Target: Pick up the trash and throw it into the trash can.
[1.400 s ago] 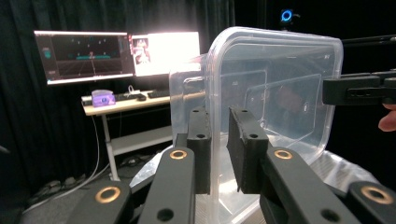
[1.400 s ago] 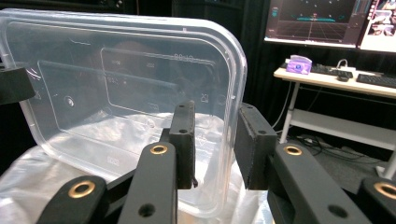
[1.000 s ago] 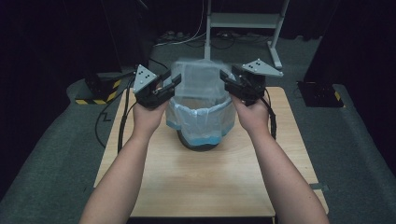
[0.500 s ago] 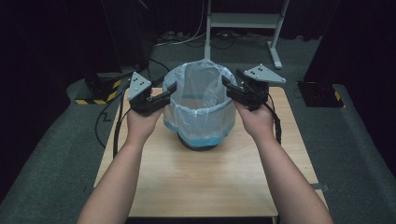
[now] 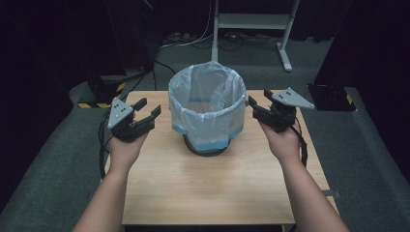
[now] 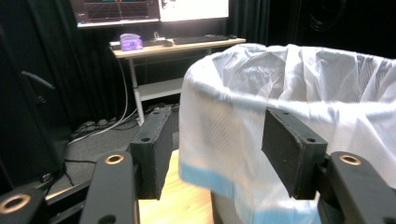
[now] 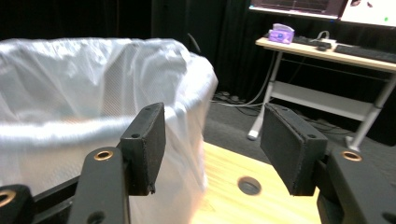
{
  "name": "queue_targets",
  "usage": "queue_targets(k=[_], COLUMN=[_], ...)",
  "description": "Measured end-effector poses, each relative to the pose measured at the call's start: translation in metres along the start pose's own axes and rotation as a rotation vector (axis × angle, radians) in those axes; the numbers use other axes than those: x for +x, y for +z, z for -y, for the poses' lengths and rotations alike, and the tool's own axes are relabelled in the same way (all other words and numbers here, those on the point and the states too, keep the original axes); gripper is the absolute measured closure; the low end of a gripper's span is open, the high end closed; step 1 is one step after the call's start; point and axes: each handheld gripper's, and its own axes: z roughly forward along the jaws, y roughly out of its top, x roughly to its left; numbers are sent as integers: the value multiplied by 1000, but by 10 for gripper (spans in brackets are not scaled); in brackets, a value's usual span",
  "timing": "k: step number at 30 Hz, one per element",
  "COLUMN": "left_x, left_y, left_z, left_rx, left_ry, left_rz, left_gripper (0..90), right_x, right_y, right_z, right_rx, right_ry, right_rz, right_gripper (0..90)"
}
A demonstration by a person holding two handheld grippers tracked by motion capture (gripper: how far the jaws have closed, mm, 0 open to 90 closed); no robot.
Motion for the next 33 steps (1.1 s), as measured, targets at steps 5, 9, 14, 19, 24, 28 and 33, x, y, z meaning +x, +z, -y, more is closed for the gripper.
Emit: queue_targets(k=[5,9,14,19,24,28,33], left_x=[5,12,23,32,31,22,15], left_y=[-23,-30,-34,-40,-52,-66,-73], left_z=[19,38,79,138,174,196,205], left_rx=[40,95,199,356,486,561,534], left_ry=[1,-5,-67,-107,-92,-53,-48], left_rz=[-38,-60,-99,-168,-199,-215,-224], left_gripper=[415,404,388,370,345,315,299], right_x=[-7,-12,-16,-25,-25,-18,-9], right_y=[-16,-25,-28,-27,-30,-36,-42], right_z=[21,47,82,144,187,212,224], right_rx=[13,46,124,258,354,428,479], right_ry=[6,26,42,104,138,139,115], right_rz=[19,31,38,42,33,24,32], right_gripper=[402,401,403,407,401,386,372])
